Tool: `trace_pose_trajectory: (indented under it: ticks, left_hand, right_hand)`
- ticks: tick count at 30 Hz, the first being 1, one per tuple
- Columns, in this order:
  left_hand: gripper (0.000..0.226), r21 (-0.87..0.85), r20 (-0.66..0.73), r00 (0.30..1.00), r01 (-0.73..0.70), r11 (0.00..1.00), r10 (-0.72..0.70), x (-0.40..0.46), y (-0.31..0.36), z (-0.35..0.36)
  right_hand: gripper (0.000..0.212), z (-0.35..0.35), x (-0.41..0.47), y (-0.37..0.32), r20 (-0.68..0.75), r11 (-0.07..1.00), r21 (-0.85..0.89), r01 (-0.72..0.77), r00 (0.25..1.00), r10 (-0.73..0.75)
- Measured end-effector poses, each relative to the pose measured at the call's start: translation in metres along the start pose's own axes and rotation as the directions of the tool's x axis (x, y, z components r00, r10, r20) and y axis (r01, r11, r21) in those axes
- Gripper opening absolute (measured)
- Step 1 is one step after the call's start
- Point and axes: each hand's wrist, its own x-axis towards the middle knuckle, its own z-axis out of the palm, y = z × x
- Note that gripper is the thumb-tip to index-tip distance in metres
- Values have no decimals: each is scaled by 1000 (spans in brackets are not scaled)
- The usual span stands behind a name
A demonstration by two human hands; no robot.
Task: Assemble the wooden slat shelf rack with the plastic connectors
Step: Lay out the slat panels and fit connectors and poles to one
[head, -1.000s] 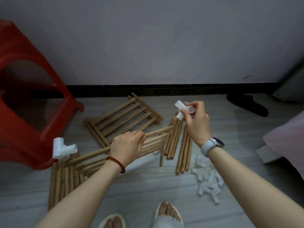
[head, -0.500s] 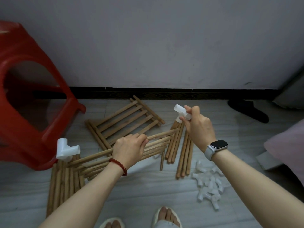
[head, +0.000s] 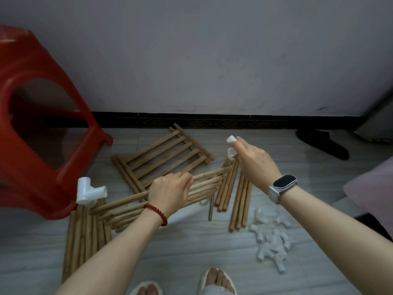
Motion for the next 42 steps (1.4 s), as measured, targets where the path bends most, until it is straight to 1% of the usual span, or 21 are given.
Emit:
trace_pose_trajectory:
  ticks: [2,3,4,6,8,10,13,18,23,25,27,29,32,33,35,36,37,38,39,40,42]
  left_hand:
    - [14,-4,-8,1000,-4,1000,4,0,0,0]
    - [13,-7,-15,1000,-11,1000,11,0,-1,0]
    - [13,-7,-19,1000,-18,1000,17,-1,-1,0]
    - [19,-1,-31,999,-19,1000,18,-2,-2,0]
    - [29,-2,-30,999,-18,1000,17,-2,-2,0]
    - [29,-6,-25,999,-23,1000,22,-4,-1,0]
    - [31,-26,-17,999,-32,999,31,-5,-4,2]
    - [32,-50,16,999,-39,998,40,-5,-10,2]
    - [31,-71,102,994,-35,997,42,-8,-9,-1]
    - [25,-82,144,989,-24,996,36,-10,-9,-4]
    - [23,-85,242,970,-17,996,37,-10,-6,-11]
    - [25,-44,357,933,-36,998,49,-8,-3,-16]
    - [24,-20,542,839,-47,999,51,-9,-6,-30]
    - [23,-37,588,806,-60,997,70,-12,-8,-33]
    - [23,-71,660,744,-73,995,102,-22,-11,-37]
    - [23,-79,686,720,-74,994,109,-27,-11,-37]
    - [23,-82,711,694,-76,994,112,-33,-10,-37]
    - [23,-82,736,668,-77,994,112,-38,-8,-34]
    - [24,-84,759,641,-75,994,113,-44,-6,-31]
    - [24,-88,781,614,-72,994,113,-49,-4,-27]
    - [22,-86,808,578,-77,993,115,-59,-4,-17]
  right_hand:
    - [56,-8,8,-2,153,999,17,42,987,-45]
    - [54,-12,12,-2,235,999,7,50,971,-50]
    - [47,-14,17,-1,278,999,-7,50,959,-47]
    - [34,-17,19,3,260,998,-42,40,965,-28]
    - [33,-12,14,7,240,999,-38,27,971,-17]
    - [33,-4,5,6,207,999,48,-21,978,11]
    - [34,11,-7,6,121,984,174,-31,993,10]
    - [32,25,-15,6,47,966,260,-13,999,1]
    - [35,27,-24,1,60,955,284,-84,996,70]
    - [35,25,-27,-3,122,966,230,-121,988,95]
    - [36,20,-27,-10,208,951,239,-199,967,150]
    - [37,14,-27,-18,271,859,381,-342,930,250]
    - [40,16,-33,-30,262,662,602,-446,894,364]
    - [46,17,-36,-34,281,579,654,-487,867,412]
    - [59,22,-42,-37,404,390,688,-612,770,495]
    - [55,24,-45,-37,489,287,679,-675,709,508]
    - [44,25,-49,-39,577,188,661,-726,653,491]
    - [30,24,-53,-41,648,132,633,-763,616,449]
    - [18,28,-58,-42,695,135,598,-790,595,404]
    - [11,32,-65,-42,726,187,556,-810,583,365]
    - [13,39,-78,-42,767,301,489,-819,568,300]
